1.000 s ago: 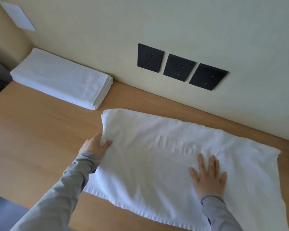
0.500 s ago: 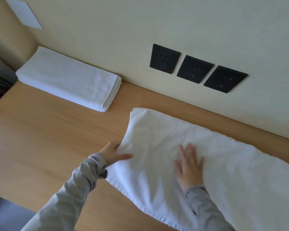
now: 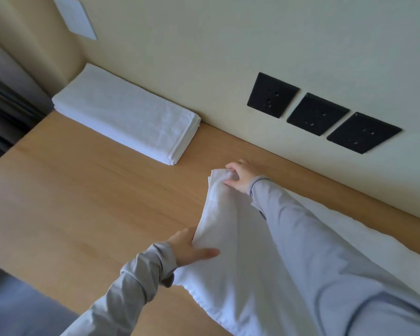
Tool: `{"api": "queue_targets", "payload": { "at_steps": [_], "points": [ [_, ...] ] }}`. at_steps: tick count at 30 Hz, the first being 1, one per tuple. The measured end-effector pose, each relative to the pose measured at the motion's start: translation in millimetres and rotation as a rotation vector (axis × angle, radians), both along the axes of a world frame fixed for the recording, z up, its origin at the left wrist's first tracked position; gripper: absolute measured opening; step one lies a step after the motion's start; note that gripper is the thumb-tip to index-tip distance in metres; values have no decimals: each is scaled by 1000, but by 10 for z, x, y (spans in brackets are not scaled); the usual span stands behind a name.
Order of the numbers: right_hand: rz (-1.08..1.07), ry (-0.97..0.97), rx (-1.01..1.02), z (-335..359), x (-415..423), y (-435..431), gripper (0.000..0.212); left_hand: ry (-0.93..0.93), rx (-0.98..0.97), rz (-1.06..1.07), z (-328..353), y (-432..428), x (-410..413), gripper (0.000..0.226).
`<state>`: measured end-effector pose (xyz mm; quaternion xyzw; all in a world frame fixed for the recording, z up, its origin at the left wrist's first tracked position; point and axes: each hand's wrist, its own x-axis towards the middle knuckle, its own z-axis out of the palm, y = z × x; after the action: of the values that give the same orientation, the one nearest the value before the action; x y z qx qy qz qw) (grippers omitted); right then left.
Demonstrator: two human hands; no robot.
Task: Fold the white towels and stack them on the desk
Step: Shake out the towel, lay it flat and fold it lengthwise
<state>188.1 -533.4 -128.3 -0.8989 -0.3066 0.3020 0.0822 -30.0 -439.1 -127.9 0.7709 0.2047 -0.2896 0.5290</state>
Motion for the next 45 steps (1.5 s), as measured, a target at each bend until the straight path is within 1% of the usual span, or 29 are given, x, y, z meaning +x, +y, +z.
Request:
{"api": "queue_targets", "payload": {
  "at_steps": [3, 6, 7, 8, 9, 10, 12, 13, 15, 16, 18, 21, 22, 23, 24, 25, 26, 28, 31, 32, 34, 36, 38, 40, 42, 43, 45],
  "points": [
    [33, -32, -75, -47, -23, 82, 47, 56, 23, -47, -35, 13, -100, 61],
    [19, -37, -138, -88, -45, 101, 53, 79, 65, -57, -48, -30, -164, 66],
    [20, -31, -170, -94, -45, 116, 53, 78, 71, -54, -49, -44, -173, 66],
    [31, -29, -194, -99, -43, 136, 45, 75, 72, -52, -45, -53, -172, 65],
    [41, -22, -216, -100, -38, 162, 32, 71, 67, -53, -38, -53, -172, 65],
    [43, -2, -220, -70, -36, 184, 24, 69, 62, -59, -34, -47, -168, 65],
    [47, 22, -181, 44, 7, 180, 36, 79, 47, -91, -38, -6, -180, 65],
    [41, -7, -134, 120, 59, 150, 40, 100, 46, -119, -53, 27, -201, 63],
    [-14, -113, 16, 264, 206, 60, 37, 170, 76, -150, -102, 132, -261, 62],
    [-48, -170, 74, 319, 286, 22, 32, 201, 97, -124, -124, 207, -289, 63],
    [-90, -271, 99, 345, 372, 0, 26, 234, 107, -27, -137, 363, -317, 63],
    [-177, -418, 81, 226, 305, 54, 18, 204, -2, 104, -135, 486, -283, 67],
    [-219, -447, 92, 186, 224, 67, 22, 206, -4, 167, -162, 490, -292, 65],
    [-252, -434, 115, 147, 124, 81, 33, 213, 14, 241, -215, 488, -318, 61],
    [-259, -382, 135, 107, -5, 91, 44, 230, 35, 334, -280, 480, -363, 55],
    [-226, -322, 148, 63, -178, 99, 50, 252, 46, 433, -340, 470, -411, 48],
    [-163, -271, 164, 9, -398, 103, 52, 270, 55, 521, -384, 453, -459, 44],
    [-28, -195, 251, -92, -915, 83, 47, 247, 124, 583, -428, 421, -529, 35],
    [100, -170, 416, -206, -1641, -38, 39, 140, 297, 593, -413, 369, -605, 14],
    [113, -175, 437, -257, -1832, -75, 37, 102, 324, 626, -396, 367, -633, 12],
    [97, -163, 435, -348, -2111, -106, 36, 56, 331, 689, -376, 393, -691, 19],
    [92, -150, 408, -414, -2275, -86, 41, 69, 282, 707, -362, 411, -725, 14],
    [114, -205, 370, -441, -2344, -31, 47, 77, 211, 698, -356, 414, -743, 9],
    [112, -293, 327, -425, -2356, 38, 46, 54, 89, 675, -343, 384, -759, 20],
    [97, -359, 296, -419, -2362, 93, 36, 49, -82, 762, -322, 359, -772, 27],
    [84, -356, 309, -410, -2366, 105, 31, 58, -161, 833, -327, 354, -780, 27],
    [30, -230, 393, -382, -2349, 99, 33, 53, -236, 912, -365, 348, -806, 22]
  ]
}}
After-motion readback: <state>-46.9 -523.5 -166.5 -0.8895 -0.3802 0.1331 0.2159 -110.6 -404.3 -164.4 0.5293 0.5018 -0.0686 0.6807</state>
